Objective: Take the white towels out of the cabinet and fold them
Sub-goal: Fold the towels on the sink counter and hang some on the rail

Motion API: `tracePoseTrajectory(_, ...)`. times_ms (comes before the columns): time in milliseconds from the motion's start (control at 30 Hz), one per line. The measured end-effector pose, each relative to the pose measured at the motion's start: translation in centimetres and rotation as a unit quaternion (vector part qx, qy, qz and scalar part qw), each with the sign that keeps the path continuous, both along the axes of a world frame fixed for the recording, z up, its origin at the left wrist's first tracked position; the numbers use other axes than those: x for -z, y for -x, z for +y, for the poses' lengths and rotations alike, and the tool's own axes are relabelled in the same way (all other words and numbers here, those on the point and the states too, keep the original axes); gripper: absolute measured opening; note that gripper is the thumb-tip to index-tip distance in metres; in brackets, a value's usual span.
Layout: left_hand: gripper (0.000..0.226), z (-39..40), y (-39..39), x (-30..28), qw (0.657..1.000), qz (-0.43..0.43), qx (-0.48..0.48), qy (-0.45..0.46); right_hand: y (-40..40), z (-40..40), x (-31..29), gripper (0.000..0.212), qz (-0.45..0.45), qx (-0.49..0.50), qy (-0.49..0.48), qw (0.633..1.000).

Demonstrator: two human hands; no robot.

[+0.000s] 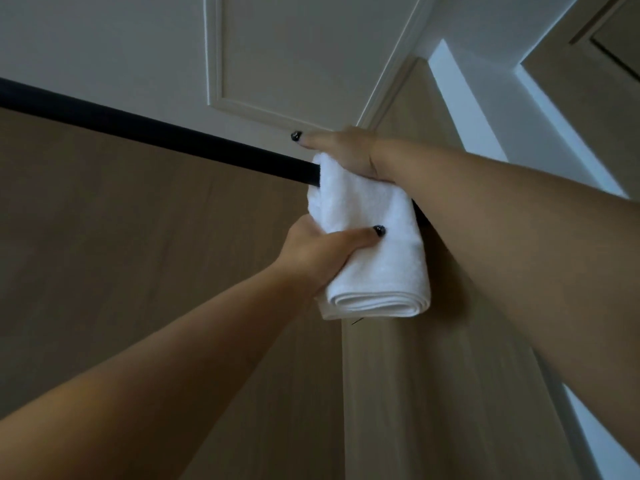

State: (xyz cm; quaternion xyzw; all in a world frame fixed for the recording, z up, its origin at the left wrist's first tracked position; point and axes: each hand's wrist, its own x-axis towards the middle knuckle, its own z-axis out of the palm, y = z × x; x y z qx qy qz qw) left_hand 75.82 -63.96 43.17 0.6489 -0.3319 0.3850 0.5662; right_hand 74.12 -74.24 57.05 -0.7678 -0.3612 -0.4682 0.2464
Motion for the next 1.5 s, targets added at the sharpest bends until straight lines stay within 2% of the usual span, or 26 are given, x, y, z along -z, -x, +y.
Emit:
tracePoseTrajectory(67,0.046,-0.3,-0.2,0.1,1.0,-0.009,-0.018,0.004,-0.6,-0.6,0.7,0.063,-0.084,0.018,-0.016,0.996)
tracePoseTrajectory(100,0.044,-0.4,-0.3,0.2,1.0,-0.014,-0.024,0.006,-0.8,-0.9,1.1,0.064,-0.097,0.037,-0.007,0.995)
tracePoseTrajectory(167,0.046,-0.7,-0.3,0.3,1.0,-0.017,-0.024,0.005,-1.0,-1.3,1.4,0.068,-0.082,0.06,0.003,0.995)
tracePoseTrajectory(300,0.063,-2.2,-0.2,0.9,0.999,-0.017,-0.013,-0.024,-1.0,-1.7,1.0,0.067,-0.08,0.077,0.015,0.994)
tracePoseTrajectory(500,0.065,-2.2,-0.6,0.7,0.999,-0.012,-0.035,0.007,-1.5,-1.9,1.1,0.069,-0.103,0.068,-0.002,0.992)
tracePoseTrajectory(633,0.055,-1.9,-0.2,1.2,0.994,-0.014,-0.104,-0.007,-1.0,-1.9,1.9,0.067,-0.1,0.09,-0.016,0.991)
tracePoseTrajectory(767,0.059,-1.5,0.7,2.1,0.986,0.022,-0.163,-0.018,-0.3,-2.3,3.1,0.074,-0.104,0.112,0.008,0.988)
tracePoseTrajectory(867,0.052,-1.1,2.0,2.7,0.984,0.033,-0.173,-0.04,0.6,-2.6,3.8,0.056,-0.111,0.124,0.046,0.985)
tracePoseTrajectory(933,0.053,-0.7,3.2,3.1,0.982,0.027,-0.181,-0.052,1.6,-2.8,4.2,0.051,-0.129,0.13,0.072,0.98)
tracePoseTrajectory(1000,0.064,-0.4,4.3,3.3,0.98,0.026,-0.187,-0.057,2.8,-3.0,4.9,0.044,-0.158,0.104,0.083,0.978)
tracePoseTrajectory(1067,0.073,0.0,5.3,3.4,0.975,0.029,-0.21,-0.069,4.0,-3.2,5.6,0.051,-0.179,0.066,0.08,0.978)
tracePoseTrajectory(1133,0.064,0.9,6.4,3.3,0.968,0.032,-0.234,-0.086,5.1,-3.4,6.1,0.053,-0.192,0.053,0.086,0.976)
tracePoseTrajectory(1233,0.031,2.3,8.7,3.2,0.96,0.023,-0.259,-0.099,6.9,-3.6,7.2,0.053,-0.19,0.06,0.1,0.975)
tracePoseTrajectory(1267,0.026,2.9,9.6,3.1,0.958,0.021,-0.269,-0.097,7.6,-3.7,7.7,0.052,-0.185,0.063,0.102,0.975)
tracePoseTrajectory(1400,0.032,5.2,13.2,2.7,0.939,0.008,-0.328,-0.098,10.7,-3.5,9.8,0.049,-0.161,0.082,0.101,0.979)
tracePoseTrajectory(1500,0.021,6.8,16.4,3.4,0.915,0.005,-0.384,-0.127,13.2,-2.4,11.6,0.05,-0.125,0.07,0.094,0.985)
